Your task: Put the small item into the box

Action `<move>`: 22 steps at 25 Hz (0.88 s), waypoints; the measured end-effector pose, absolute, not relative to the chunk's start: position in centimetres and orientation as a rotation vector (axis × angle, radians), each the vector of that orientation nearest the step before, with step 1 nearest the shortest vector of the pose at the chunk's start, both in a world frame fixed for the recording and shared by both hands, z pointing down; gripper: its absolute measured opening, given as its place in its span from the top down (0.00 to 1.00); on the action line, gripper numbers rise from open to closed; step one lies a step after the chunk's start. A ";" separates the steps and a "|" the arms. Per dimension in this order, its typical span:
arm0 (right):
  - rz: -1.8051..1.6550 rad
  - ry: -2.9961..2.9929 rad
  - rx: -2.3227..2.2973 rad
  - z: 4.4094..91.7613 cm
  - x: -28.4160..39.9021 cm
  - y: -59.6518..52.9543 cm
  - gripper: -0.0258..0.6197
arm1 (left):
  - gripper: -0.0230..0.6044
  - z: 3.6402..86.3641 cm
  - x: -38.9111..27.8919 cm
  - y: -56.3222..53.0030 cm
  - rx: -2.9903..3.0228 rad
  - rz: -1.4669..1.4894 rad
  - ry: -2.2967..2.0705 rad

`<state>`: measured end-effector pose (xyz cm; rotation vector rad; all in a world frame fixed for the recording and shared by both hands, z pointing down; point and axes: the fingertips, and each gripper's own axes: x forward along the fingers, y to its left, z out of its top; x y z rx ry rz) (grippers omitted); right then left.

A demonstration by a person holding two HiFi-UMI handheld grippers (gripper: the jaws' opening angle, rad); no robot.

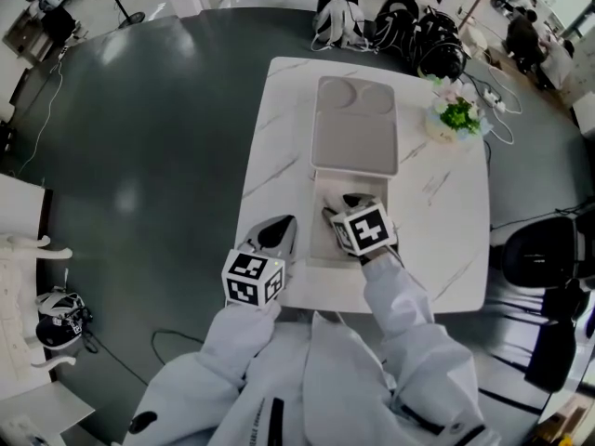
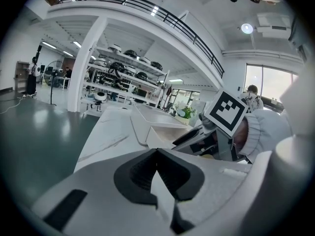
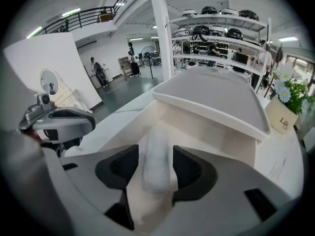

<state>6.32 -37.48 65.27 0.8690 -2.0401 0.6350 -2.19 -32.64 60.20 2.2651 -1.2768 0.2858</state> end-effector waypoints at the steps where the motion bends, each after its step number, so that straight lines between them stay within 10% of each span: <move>1: 0.639 -2.052 0.881 65.0 6.4 -37.6 0.63 | 0.97 60.1 -2.2 -32.6 2.267 0.286 -1.279; 22: 0.492 -2.436 1.049 56.8 7.7 -37.3 0.97 | 0.97 54.6 -1.5 -32.0 2.410 0.208 -1.284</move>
